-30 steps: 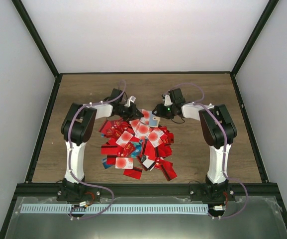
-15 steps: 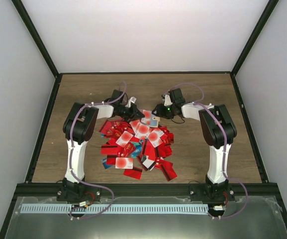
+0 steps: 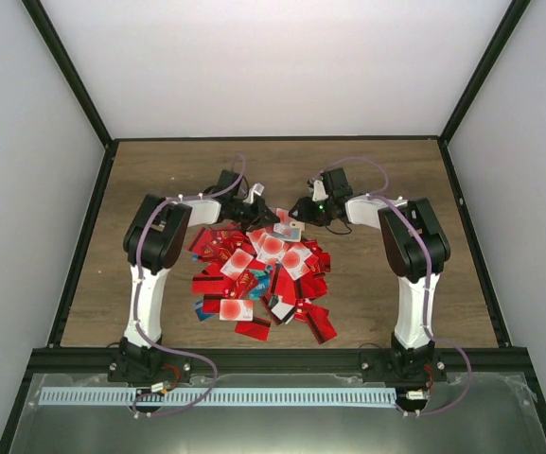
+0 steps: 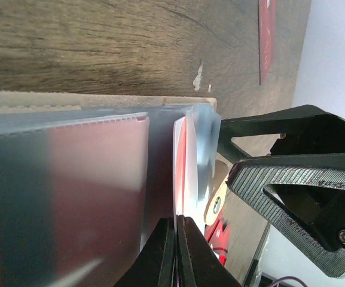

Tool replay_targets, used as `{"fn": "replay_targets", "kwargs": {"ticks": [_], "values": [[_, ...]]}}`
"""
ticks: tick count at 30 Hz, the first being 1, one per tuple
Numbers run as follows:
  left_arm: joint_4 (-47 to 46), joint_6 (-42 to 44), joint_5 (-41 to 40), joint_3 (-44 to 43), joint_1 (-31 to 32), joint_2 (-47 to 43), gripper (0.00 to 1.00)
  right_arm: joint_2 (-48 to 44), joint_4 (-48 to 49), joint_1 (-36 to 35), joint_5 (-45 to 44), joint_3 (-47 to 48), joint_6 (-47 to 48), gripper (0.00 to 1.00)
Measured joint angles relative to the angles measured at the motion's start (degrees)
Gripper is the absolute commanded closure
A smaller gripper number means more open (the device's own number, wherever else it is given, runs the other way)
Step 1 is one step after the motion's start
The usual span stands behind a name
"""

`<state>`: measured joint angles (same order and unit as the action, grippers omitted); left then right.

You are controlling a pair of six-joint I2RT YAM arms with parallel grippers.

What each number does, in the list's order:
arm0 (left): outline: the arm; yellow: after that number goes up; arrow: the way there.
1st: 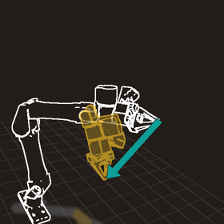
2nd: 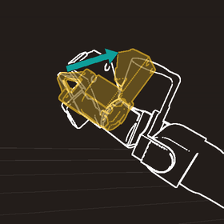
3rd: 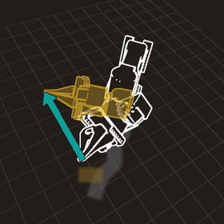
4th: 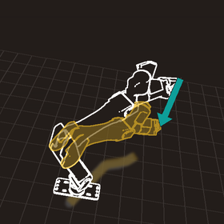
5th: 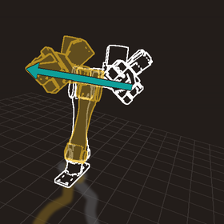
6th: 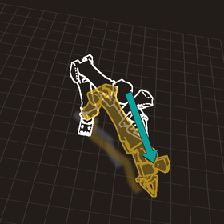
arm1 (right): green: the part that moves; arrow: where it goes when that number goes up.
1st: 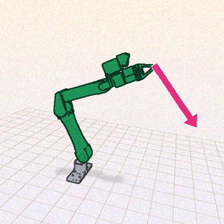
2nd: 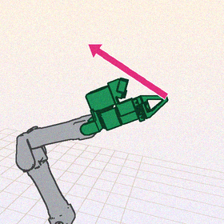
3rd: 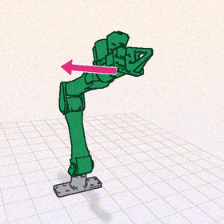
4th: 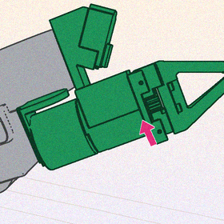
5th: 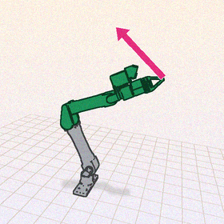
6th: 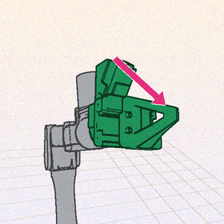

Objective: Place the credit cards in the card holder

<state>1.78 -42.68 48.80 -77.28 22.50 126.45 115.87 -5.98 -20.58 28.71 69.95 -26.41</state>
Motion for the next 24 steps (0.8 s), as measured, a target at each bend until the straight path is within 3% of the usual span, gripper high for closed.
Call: {"fn": "replay_targets", "kwargs": {"ticks": [24], "values": [[0.7,-0.2,-1.1,-1.4,1.5,0.9,0.96,0.1,0.0,0.2,0.6,0.0,0.0,0.59]]}}
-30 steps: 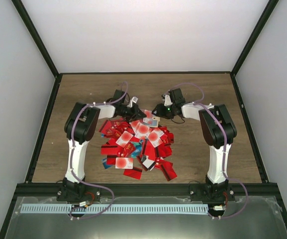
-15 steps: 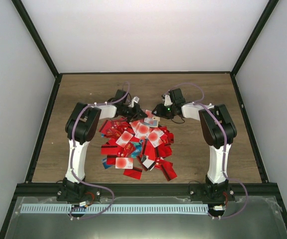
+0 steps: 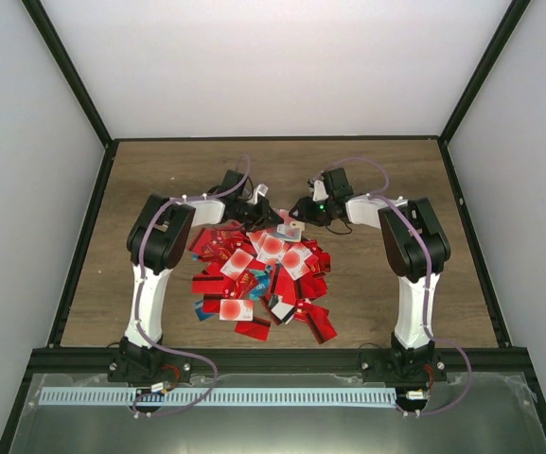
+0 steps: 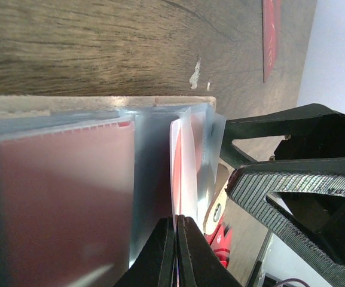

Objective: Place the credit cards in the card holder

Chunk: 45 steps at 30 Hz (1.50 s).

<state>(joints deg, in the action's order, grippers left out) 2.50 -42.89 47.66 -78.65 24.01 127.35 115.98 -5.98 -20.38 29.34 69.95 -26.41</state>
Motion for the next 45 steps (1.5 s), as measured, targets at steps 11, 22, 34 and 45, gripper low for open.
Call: {"fn": "replay_targets", "kwargs": {"ticks": [11,22,34,45], "values": [[0.9,0.3,-0.9,-0.1,0.3,0.0,0.83,0.0,0.0,0.1,0.3,0.0,0.0,0.59],[5.6,4.2,-3.4,-2.5,1.5,-0.9,0.55,0.1,0.0,0.0,0.5,0.0,0.0,0.59],[13.6,9.4,-10.0,-2.7,2.0,-5.1,0.28,0.1,-0.8,0.0,0.9,0.1,0.2,0.59],[18.3,13.0,-16.0,-1.7,1.6,-9.0,0.21,0.0,-2.6,-0.1,0.6,0.6,0.7,0.59]]}}
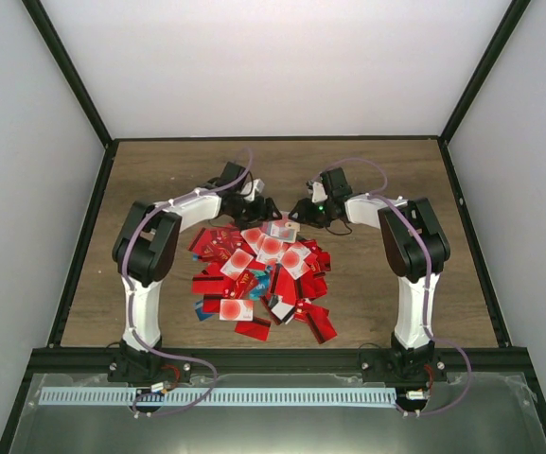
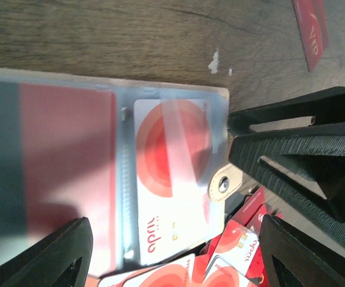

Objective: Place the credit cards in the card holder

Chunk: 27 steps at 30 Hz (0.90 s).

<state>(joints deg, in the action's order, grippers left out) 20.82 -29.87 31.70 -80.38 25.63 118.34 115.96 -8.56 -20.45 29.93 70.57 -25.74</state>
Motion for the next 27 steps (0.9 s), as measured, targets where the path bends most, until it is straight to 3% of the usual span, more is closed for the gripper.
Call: {"fn": "replay_targets", "kwargs": {"ticks": [11,21,27], "values": [[-0.7,1.7,-3.1,7.9,-0.2,-5.9,0.24,-0.5,-1.3,0.0,-0.2,0.0,0.1,0.59],[-1.4,1.6,-6.0,21.4,-0.1,-16.2,0.25,-0.9,-2.2,0.0,-0.2,0.0,0.4,0.59],[-1.5,1.7,-8.2,21.3,-0.5,-18.3,0.25,-1.9,-2.5,0.0,-0.4,0.2,0.4,0.59]]}}
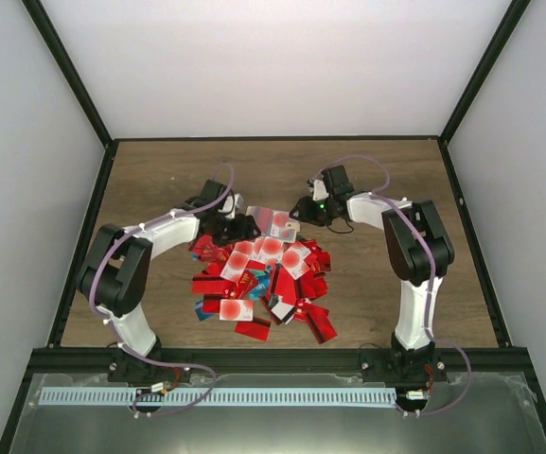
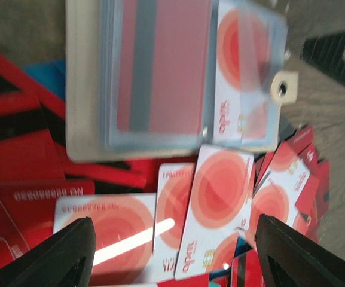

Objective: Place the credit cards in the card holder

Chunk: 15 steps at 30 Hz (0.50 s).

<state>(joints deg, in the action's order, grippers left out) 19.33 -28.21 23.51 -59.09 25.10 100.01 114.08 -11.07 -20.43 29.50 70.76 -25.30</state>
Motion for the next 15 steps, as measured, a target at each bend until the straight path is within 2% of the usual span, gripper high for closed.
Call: {"fn": "replay_targets", "kwargs": {"ticks": [8,15], "values": [[-1.2,1.5,-1.1,-8.7,-3.6,4.1,0.26,-4.6,-0.7,-0.3,-2.4,-0.1,0.9,0.55],[-2.0,2.8,0.2,-11.3,-6.0,12.0,0.31,-6.4,-5.2,-4.9,-10.3,0.2,2.9,0.47]]}}
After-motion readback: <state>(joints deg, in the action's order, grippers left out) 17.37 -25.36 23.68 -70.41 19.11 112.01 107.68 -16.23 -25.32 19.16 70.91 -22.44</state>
